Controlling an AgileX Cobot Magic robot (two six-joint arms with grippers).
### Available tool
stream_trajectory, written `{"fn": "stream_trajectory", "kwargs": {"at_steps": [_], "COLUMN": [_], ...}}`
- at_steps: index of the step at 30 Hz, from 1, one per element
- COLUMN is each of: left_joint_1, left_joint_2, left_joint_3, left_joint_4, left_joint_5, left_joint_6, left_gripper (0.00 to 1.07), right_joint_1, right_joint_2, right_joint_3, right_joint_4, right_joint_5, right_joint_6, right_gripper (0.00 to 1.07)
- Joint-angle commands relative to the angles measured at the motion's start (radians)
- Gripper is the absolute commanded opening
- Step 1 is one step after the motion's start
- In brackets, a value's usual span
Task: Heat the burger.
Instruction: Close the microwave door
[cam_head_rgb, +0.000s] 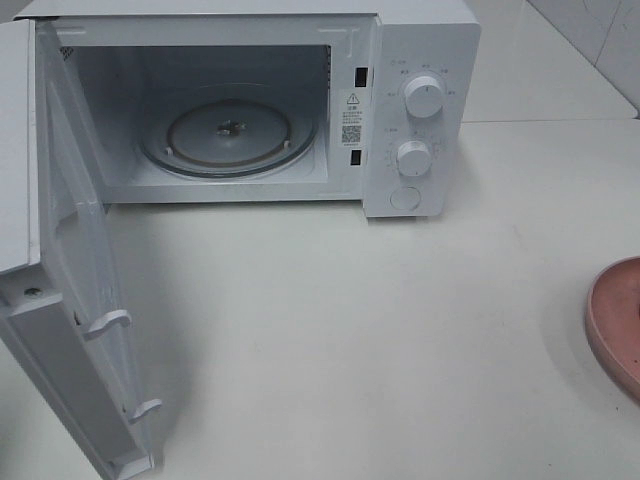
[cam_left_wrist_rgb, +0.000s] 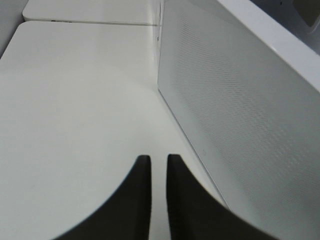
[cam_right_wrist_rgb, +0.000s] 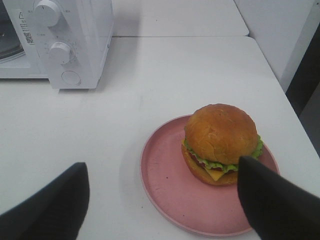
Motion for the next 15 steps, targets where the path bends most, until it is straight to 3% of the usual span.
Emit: {"fn": "stream_trajectory", "kwargs": {"at_steps": [1,4,6,9,15], "left_joint_1": [0.002,0.002,0.002,0.002,0.002], "left_joint_2": [0.056,0.083,0.123,0.132,0.193], "left_joint_3": [0.045,0.081,0.154,0.174,0.28], "left_joint_4": [0.002,0.002,-0.002,-0.002,-0.013], "left_joint_5": [-0.121,-0.198,-0.36,-0.406,-0.731], "left_joint_6": [0.002,0.002,0.002,0.002,-0.006], "left_gripper": [0.0,0.0,0.0,0.0,0.0], "right_joint_1": [-0.005,-0.005,-0.005,-0.005,-0.005], "right_joint_2": [-0.025,-0.025,-0.025,-0.025,-0.025], "right_joint_3": [0.002,0.002,0.002,0.002,0.002], "right_joint_4": [-0.005,-0.005,-0.005,-0.005,-0.005], "right_joint_5": [-0.008,-0.008,-0.008,-0.008,-0.008], "right_joint_6": [0.003,0.003,0.003,0.003,0.003], "right_gripper": [0.76,0.76,0.76,0.76,0.76]}}
